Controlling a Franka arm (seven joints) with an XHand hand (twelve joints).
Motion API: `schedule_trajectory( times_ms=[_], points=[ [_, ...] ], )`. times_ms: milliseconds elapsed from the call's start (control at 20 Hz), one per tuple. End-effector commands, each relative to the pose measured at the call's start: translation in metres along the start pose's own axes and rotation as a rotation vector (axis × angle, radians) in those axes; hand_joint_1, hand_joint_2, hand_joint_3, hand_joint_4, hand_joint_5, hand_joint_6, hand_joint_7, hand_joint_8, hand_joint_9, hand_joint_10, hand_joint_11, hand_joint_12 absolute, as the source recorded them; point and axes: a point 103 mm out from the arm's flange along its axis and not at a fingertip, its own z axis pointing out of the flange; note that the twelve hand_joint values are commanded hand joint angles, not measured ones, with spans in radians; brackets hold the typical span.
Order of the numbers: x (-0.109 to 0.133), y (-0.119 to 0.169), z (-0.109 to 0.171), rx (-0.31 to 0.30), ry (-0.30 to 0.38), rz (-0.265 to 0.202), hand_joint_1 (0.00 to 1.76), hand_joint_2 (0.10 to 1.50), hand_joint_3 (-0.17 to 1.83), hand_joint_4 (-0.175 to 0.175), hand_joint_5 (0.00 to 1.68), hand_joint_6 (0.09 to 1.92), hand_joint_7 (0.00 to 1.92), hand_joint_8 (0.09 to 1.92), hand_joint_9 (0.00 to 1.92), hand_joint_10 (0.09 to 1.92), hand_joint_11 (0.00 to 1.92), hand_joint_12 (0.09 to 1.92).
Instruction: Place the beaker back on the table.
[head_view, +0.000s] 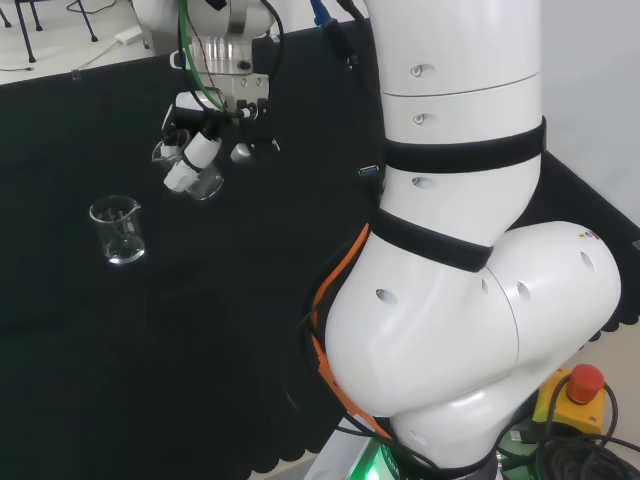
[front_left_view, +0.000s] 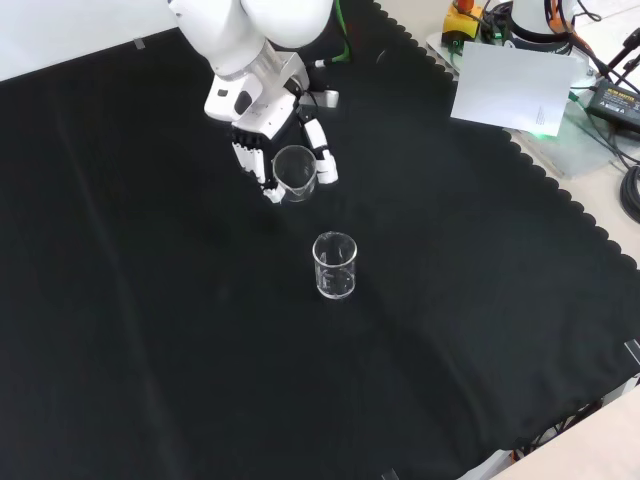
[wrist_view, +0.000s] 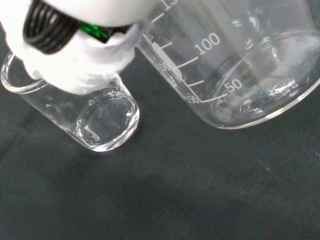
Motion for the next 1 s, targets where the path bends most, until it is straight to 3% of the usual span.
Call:
schedule_trajectory(
  times_ms=[50, 250, 600, 1000],
  points=[
    [-0.015, 0.009, 0.017, -0.003, 0.063, -0.018, 1.13, 0.69, 0.64, 0.104, 1.22, 0.77, 1.71, 0.09, 1.60, 0.16, 1.21, 0.85],
    [-0.030, 0.010, 0.029, 0.003, 0.124, -0.011, 1.13, 0.70, 0.63, 0.118, 1.22, 0.75, 1.71, 0.09, 1.59, 0.16, 1.20, 0.86],
    [-0.040, 0.005, 0.044, -0.020, 0.170, -0.021, 1.13, 0.70, 0.63, 0.118, 1.22, 0.75, 1.71, 0.09, 1.59, 0.16, 1.20, 0.86],
    [-0.043, 0.000, 0.059, -0.060, 0.179, -0.035, 1.13, 0.71, 0.60, 0.100, 1.22, 0.74, 1.70, 0.09, 1.59, 0.16, 1.19, 0.86]
  ],
)
